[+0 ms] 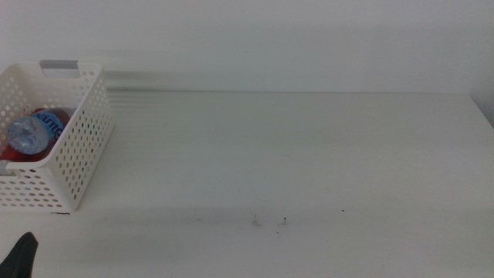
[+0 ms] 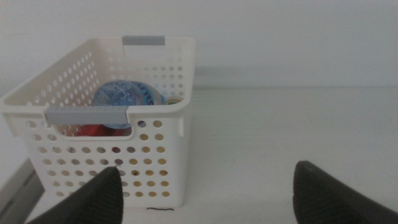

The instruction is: Use arms to grab the bottles and put them into the dustbin to the left of the table.

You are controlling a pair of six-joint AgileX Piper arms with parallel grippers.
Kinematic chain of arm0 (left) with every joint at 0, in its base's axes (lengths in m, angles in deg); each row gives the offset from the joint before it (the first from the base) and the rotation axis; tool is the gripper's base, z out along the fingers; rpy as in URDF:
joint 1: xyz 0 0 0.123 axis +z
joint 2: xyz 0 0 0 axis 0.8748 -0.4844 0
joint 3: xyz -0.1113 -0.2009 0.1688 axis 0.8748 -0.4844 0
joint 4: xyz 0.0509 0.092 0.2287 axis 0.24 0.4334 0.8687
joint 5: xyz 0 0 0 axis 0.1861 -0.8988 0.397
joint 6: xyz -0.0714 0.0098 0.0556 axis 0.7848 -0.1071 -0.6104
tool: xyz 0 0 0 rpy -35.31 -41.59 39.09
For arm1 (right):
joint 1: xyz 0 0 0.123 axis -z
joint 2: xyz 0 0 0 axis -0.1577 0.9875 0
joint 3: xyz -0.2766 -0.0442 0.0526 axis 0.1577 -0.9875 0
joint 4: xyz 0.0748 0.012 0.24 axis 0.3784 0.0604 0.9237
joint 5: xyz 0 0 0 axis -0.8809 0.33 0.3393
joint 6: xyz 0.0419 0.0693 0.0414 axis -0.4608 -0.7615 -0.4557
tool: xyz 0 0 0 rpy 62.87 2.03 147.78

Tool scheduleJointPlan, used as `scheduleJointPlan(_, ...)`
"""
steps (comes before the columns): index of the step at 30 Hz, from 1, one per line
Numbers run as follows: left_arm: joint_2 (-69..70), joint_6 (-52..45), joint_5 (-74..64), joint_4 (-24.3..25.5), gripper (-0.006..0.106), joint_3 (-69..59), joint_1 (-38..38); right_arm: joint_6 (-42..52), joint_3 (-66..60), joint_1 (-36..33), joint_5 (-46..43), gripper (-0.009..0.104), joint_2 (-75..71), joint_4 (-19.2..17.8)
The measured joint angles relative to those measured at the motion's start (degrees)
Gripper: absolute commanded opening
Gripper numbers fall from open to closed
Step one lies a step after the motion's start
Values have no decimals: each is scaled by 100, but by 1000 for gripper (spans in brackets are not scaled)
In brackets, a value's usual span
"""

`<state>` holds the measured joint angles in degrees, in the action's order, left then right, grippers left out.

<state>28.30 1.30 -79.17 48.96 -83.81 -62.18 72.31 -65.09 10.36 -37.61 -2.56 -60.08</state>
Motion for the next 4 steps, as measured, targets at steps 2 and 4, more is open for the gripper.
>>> scheduleJointPlan(2,0,0,0,88,94,0,0,0,0,0,0,93,0,0)
scheduleJointPlan(4,0,0,0,125,94,0,0,0,0,0,0,93,0,0)
